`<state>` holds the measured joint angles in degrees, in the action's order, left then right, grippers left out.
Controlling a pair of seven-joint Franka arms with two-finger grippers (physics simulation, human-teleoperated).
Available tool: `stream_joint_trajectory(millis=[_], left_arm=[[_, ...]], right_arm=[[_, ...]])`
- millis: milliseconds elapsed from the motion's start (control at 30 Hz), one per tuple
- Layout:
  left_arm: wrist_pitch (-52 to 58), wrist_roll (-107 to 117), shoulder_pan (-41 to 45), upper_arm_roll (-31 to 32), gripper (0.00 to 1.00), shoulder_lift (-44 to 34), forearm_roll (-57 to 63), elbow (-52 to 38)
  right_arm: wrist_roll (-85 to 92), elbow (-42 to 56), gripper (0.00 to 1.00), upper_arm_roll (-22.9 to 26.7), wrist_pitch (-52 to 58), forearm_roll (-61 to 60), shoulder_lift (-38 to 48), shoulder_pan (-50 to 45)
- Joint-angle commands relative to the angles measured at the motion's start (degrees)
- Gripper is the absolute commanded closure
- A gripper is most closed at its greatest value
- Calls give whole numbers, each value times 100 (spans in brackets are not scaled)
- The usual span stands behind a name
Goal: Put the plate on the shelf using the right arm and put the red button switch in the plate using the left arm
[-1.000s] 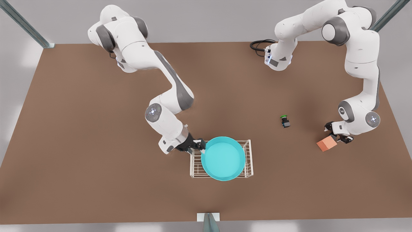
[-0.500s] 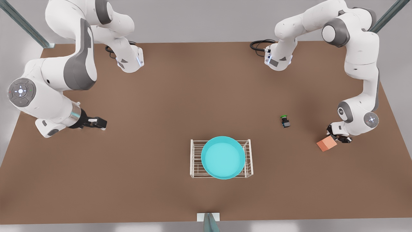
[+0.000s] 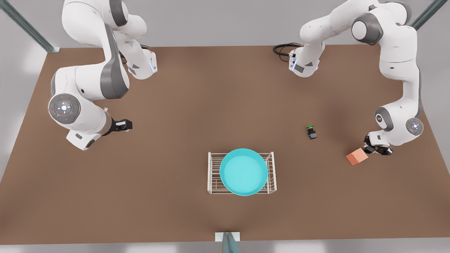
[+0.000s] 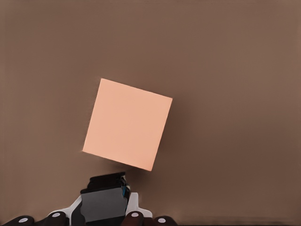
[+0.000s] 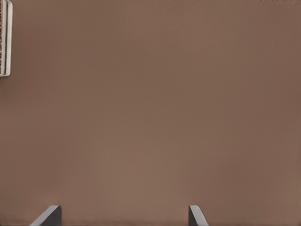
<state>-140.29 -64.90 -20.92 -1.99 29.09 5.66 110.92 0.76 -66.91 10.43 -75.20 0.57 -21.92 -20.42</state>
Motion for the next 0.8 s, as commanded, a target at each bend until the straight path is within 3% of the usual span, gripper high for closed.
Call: stream_joint_trajectory(millis=[0, 133, 233, 367, 567, 767], left_arm=[[581, 109, 0, 6, 55, -97, -100, -62], [1610, 293, 44, 93, 56, -457, -337, -501], [2796, 1480, 44, 770, 56, -668, -337, -1090], [3438, 3273, 44, 1736, 56, -686, -328, -1679], [3649, 5830, 88, 3073, 56, -686, -276, -1899], [3561, 7799, 1046, 3126, 56, -325, -285, -2725]], right_arm=[[636, 3, 0, -6, -3, 5, -6, -15], [636, 2, 0, -15, -3, 13, -14, -23], [636, 3, 0, -15, -12, 31, -50, -85], [636, 11, 0, 21, -135, 5, -50, -67], [636, 11, 0, 21, -126, 5, -50, -67], [636, 3, 0, 12, -135, 5, -50, -67]])
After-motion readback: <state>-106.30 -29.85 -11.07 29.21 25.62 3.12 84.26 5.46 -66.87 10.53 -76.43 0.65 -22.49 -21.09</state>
